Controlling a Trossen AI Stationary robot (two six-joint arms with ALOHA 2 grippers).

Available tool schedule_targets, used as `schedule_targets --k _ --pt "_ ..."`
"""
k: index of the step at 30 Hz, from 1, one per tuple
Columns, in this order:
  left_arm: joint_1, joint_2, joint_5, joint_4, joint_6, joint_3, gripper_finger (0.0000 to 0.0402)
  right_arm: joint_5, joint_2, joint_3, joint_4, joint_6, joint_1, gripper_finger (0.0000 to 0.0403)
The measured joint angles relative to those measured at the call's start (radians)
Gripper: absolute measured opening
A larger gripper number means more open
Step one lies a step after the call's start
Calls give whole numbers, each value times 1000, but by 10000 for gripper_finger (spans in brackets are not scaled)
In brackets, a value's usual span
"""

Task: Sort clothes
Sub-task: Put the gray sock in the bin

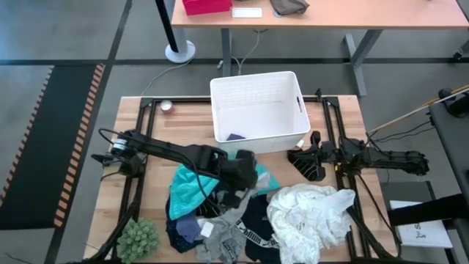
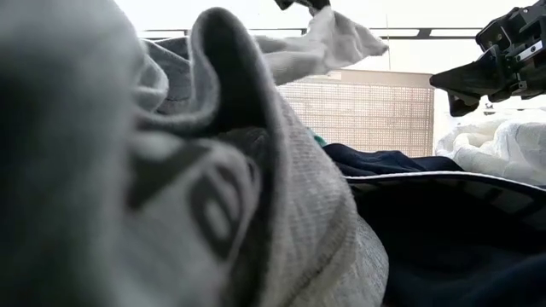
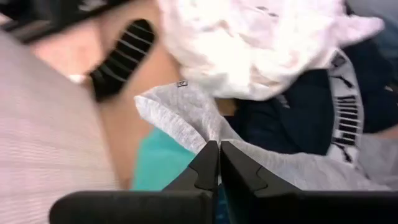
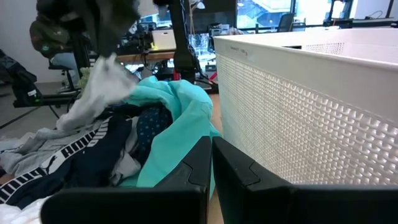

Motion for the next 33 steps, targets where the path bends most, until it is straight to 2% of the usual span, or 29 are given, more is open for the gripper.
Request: schedule_targets --k 8,16,29,33 --pt "26 -99 -171 5 30 51 0 0 0 0 0 0 0 0" --pt "88 -194 -261 76 86 58 0 0 0 0 0 0 0 0" --pt "285 -230 -268 105 116 63 0 0 0 0 0 0 0 0" --pt "338 -230 -268 167 113 63 0 0 0 0 0 0 0 0"
